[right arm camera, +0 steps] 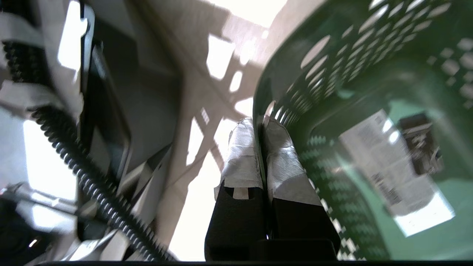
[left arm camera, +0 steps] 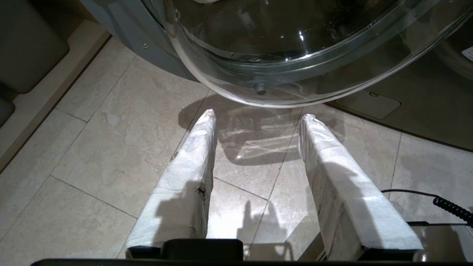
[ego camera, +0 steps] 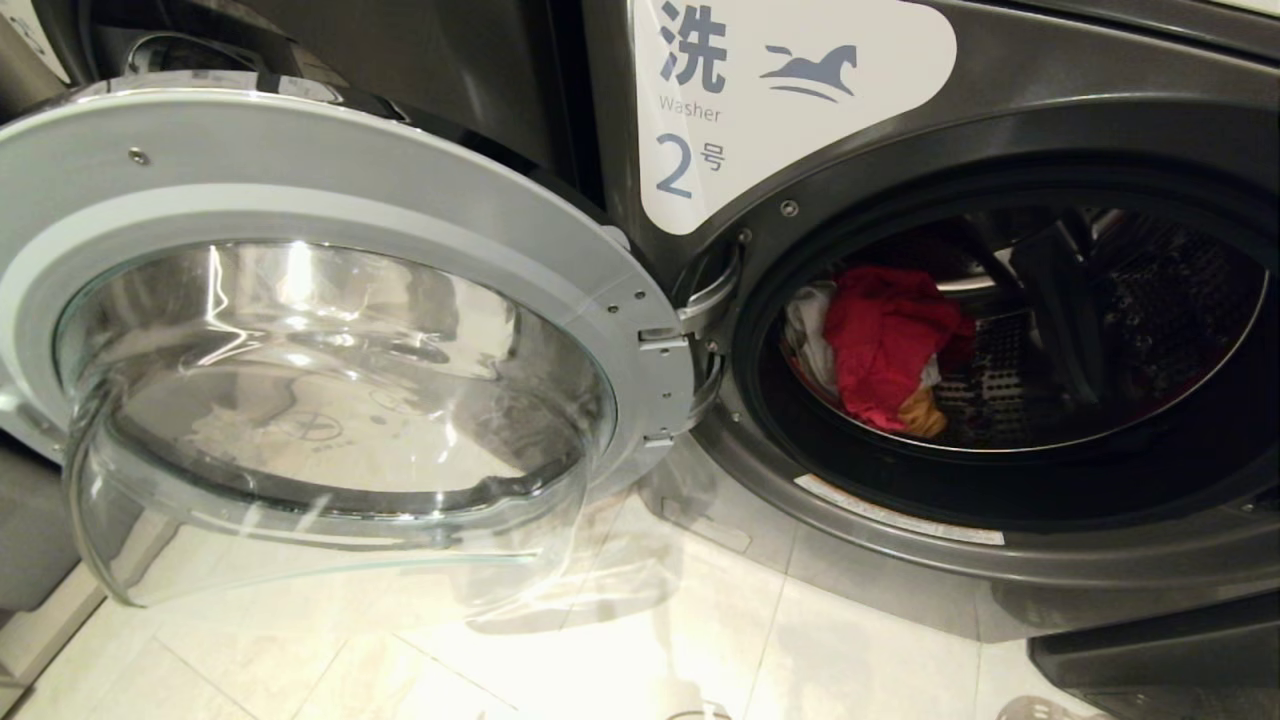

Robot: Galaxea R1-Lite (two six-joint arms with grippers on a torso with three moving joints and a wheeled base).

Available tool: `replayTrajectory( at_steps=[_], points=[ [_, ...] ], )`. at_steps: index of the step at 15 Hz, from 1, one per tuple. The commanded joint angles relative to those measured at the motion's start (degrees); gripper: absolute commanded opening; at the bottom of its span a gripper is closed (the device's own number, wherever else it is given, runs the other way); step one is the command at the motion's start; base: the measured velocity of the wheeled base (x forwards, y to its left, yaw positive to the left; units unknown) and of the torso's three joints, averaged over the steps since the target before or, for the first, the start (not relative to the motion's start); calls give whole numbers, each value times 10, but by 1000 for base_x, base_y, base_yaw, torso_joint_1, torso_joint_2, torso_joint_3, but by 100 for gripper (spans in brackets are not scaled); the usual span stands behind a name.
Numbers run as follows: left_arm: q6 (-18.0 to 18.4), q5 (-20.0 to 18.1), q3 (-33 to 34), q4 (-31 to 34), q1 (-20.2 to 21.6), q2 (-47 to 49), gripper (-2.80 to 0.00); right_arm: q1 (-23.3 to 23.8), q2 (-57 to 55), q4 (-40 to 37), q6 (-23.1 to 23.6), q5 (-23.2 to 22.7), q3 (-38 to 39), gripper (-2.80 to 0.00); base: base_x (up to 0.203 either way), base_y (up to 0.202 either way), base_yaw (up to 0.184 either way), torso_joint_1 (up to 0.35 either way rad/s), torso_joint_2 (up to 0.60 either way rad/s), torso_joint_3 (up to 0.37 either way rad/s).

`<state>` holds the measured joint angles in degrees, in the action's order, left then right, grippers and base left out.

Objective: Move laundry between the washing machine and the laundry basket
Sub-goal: Pick a cloth and place it into the basket

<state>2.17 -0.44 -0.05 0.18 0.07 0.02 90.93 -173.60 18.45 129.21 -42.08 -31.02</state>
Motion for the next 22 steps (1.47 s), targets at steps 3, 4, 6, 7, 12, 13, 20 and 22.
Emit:
replayTrajectory(
  at_steps=[3,4,6,7,12,13,20,22],
  points=[
    [0,0,0,0,0,1,-280,-11,-7,-66,79,-46,2,-280,0,0,0,0,0,0],
    [0,0,0,0,0,1,-280,-14,-6,-98,104,-51,-2,-280,0,0,0,0,0,0],
    [0,0,0,0,0,1,-280,-31,-5,-131,136,-54,-4,-280,0,0,0,0,0,0],
    [0,0,0,0,0,0,-280,-42,-5,-132,138,-54,-4,-280,0,0,0,0,0,0],
    [0,0,0,0,0,0,-280,-72,-14,-132,136,-65,-68,-280,0,0,0,0,0,0],
    [0,0,0,0,0,0,-280,-76,-16,-133,135,-66,-86,-280,0,0,0,0,0,0],
    [-1,0,0,0,0,0,-280,-87,8,-132,90,-87,-120,-280,0,0,0,0,0,0],
    [0,0,0,0,0,0,-280,-92,23,-133,87,-98,-97,-280,0,0,0,0,0,0]
  ],
)
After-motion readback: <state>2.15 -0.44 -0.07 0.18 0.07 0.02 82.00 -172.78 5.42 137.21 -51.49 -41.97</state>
